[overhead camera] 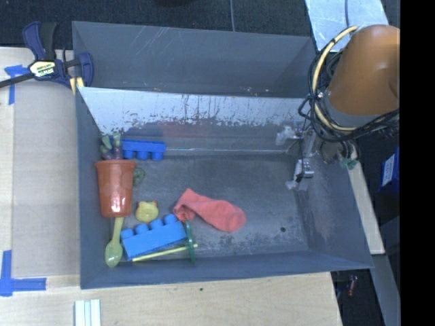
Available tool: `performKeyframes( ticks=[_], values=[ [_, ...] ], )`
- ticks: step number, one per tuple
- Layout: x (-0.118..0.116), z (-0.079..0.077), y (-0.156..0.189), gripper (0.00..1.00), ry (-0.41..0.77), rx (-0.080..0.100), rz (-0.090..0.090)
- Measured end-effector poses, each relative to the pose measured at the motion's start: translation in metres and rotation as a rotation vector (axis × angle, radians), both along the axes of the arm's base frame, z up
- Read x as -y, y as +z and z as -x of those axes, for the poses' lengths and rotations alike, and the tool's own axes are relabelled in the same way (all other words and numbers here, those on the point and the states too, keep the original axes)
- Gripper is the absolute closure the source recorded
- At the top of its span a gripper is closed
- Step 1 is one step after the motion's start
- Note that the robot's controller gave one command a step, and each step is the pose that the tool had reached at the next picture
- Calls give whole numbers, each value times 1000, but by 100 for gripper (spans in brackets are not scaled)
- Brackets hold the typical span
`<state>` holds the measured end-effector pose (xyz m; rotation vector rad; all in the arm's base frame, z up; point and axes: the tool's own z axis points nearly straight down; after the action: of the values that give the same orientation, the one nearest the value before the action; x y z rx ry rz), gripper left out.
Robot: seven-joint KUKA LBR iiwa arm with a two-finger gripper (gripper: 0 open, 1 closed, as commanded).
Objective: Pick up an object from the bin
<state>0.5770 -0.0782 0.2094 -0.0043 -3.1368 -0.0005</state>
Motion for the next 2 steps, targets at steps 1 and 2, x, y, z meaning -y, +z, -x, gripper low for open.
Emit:
performKeyframes(
  ticks=[1,2],
  values=[
    [0,-2,5,0,2,9,1],
    [-6,23,-56,0,-18,14,1]
  ],
)
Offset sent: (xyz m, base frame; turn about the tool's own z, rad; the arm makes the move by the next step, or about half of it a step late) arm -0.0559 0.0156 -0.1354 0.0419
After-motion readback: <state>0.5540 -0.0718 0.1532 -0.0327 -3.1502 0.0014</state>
